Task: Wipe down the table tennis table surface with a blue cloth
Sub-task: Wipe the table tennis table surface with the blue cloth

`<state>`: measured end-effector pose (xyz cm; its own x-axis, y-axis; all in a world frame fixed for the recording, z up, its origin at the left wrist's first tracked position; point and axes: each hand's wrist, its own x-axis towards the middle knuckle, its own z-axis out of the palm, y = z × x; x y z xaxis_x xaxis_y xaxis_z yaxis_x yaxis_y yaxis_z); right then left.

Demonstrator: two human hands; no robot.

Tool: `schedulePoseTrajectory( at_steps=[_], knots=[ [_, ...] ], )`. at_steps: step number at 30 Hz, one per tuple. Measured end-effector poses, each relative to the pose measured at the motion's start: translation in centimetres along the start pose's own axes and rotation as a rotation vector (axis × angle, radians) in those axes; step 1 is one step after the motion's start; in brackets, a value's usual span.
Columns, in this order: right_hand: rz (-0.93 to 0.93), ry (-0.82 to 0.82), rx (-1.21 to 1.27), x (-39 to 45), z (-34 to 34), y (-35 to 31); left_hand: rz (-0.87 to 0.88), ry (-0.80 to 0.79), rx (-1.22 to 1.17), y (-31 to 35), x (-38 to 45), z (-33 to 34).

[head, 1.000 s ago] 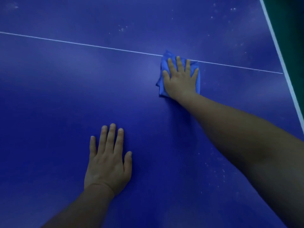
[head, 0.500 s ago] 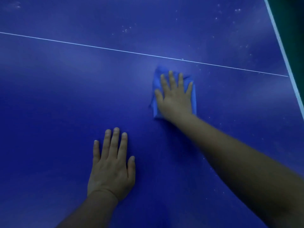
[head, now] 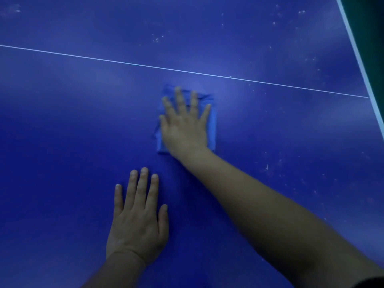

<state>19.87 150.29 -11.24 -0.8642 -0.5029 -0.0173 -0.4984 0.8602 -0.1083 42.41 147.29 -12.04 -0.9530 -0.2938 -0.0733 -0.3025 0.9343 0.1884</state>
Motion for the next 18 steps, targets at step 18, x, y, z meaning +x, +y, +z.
schedulePoseTrajectory(
  at_steps=[18],
  knots=[
    [0.250, -0.058, 0.015, 1.5, -1.6, 13.3, 0.005, -0.006, 0.017, 0.0, 0.0, 0.1]
  ],
)
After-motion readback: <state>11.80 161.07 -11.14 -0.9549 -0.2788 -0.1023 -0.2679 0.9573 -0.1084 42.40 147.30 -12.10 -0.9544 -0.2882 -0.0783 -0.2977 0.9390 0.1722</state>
